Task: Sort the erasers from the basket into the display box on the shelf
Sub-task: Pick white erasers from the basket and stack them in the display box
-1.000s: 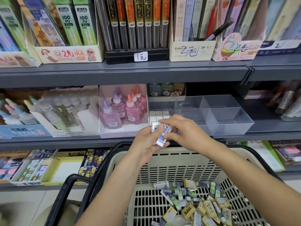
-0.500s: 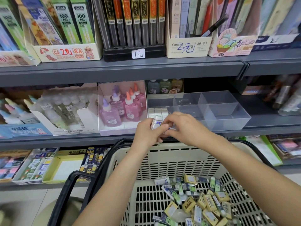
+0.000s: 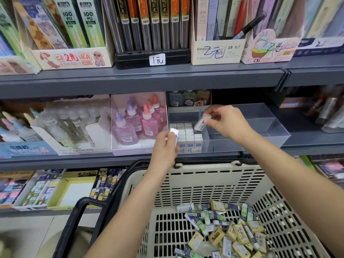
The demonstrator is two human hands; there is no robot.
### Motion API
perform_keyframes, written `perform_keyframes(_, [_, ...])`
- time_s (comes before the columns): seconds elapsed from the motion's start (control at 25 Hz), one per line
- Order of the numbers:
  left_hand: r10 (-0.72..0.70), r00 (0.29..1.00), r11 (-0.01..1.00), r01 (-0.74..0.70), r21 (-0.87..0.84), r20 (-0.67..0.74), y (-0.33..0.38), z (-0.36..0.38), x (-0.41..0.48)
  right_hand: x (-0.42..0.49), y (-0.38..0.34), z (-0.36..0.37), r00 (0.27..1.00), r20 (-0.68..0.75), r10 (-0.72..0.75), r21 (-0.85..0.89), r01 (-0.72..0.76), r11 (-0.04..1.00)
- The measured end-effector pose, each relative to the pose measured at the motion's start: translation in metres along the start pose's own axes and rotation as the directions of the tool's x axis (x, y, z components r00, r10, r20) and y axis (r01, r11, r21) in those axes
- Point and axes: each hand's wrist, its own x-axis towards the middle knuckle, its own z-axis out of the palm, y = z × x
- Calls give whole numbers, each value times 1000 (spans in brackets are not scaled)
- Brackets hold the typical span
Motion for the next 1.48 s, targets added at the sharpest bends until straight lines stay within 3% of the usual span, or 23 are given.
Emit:
perform_keyframes(0.12, [-52,999,999,52,4,5,-2,-2,4,5,2,14,991,136,16,-109,-1,994])
perform_keyframes(0.24, [17,1000,999,-17,31,12,-6,-4,3,4,2,28,970,241,-21,-162,62,985])
perform_keyframes(0.44, [35,999,999,-36,19,24,-7,-3,4,4,6,33,950,310,-42,-239,120,964])
perform_keyframes(0.52, [59,997,998,-61,29,57,-6,-8,3,1,4,29,966,248,-70,-249,133,959])
perform_keyframes(0.6, [61,996,998,-60,-8,65,-6,-12,2,-4,-2,23,991,83,-106,-126,116,985])
perform_keyframes(0.68, [52,998,996,-49,-71,46,-5,-12,1,-11,-11,18,996,36,-80,54,78,995])
perform_keyframes(0.84, [68,991,985,-48,-166,115,-3,-5,-3,-23,-23,17,964,267,14,259,-86,962])
perform_keyframes(1.0, [106,988,986,-89,-143,111,-3,5,-5,-25,-19,10,930,345,130,491,-297,819])
perform_keyframes(1.08, [139,986,983,-127,-130,89,0,8,-3,-25,-18,3,910,398,118,510,-326,796])
perform_keyframes(1.16, [185,979,980,-178,-87,83,3,7,1,-19,-16,-3,933,339,118,496,-284,821])
perform_keyframes(1.24, [239,971,966,-240,93,21,4,3,7,-7,-12,-11,971,182,156,449,-223,865])
perform_keyframes(1.36, [271,960,887,-222,404,-69,-3,-4,15,7,-4,-12,995,-7,104,80,-104,991])
perform_keyframes(1.48, [199,979,865,-160,476,-33,-14,-2,16,10,-5,2,998,65,24,-185,-11,983])
